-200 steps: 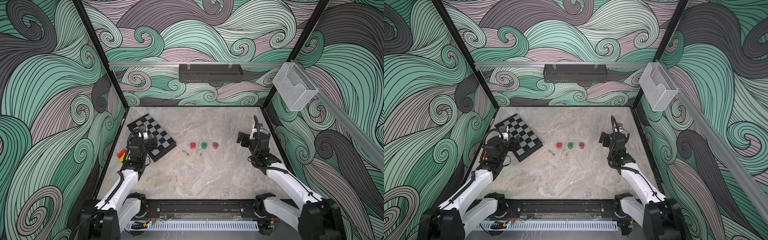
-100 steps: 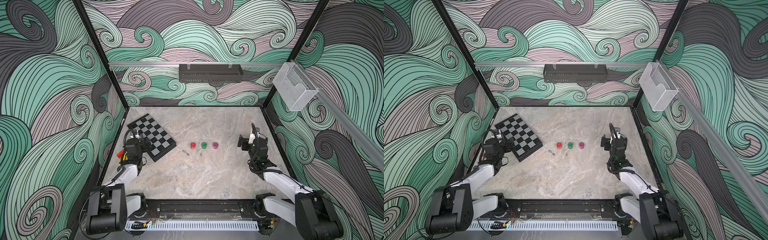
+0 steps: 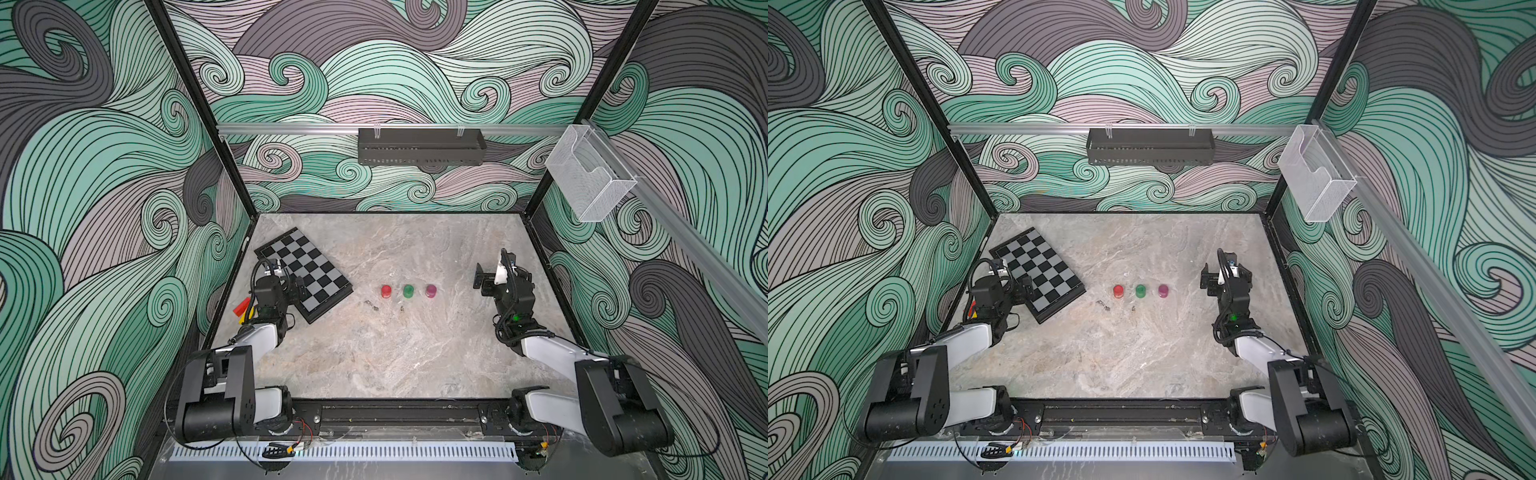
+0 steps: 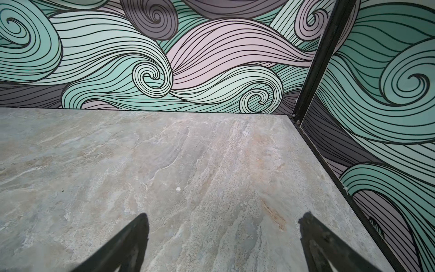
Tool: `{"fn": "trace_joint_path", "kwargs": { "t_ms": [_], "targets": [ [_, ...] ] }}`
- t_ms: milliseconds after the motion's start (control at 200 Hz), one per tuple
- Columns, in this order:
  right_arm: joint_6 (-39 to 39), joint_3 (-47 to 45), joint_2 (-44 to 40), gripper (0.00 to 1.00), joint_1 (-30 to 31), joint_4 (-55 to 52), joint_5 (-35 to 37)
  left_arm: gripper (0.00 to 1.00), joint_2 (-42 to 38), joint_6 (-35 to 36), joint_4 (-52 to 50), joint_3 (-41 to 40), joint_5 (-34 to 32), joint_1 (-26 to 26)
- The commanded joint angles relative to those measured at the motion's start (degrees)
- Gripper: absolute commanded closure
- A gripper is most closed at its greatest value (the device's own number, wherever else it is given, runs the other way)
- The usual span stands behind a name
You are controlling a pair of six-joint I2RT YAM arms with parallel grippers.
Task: Close the paint jar lid
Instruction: Reset both arms
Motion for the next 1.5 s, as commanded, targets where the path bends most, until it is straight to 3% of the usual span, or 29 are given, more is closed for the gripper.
{"fn": "trace_joint_path", "kwargs": {
  "t_ms": [0,240,365,635,1496],
  "targets": [
    [-2.4,-0.88,5.47,0.01,-0.32,12.35,-2.16,0.05,1.51,1.23,0.97,3.33,4.88,0.31],
    [-2.85,-0.76,6.67,0.01,-0.68,12.89,-4.51,0.05,2.84,1.37,2.18,3.78,8.61,0.26],
    [-2.99,-0.67,6.66,0.01,-0.83,12.59,-5.63,0.03,5.92,1.22,11.37,0.77,10.39,0.28],
    [-3.07,0.12,6.41,0.01,-2.04,10.44,-10.72,0.03,12.3,2.85,12.65,2.63,13.07,0.06],
    [-2.77,0.76,6.22,0.01,-2.83,9.07,-12.39,0.01,12.02,3.18,11.31,3.15,13.66,0.02]
  ]
}}
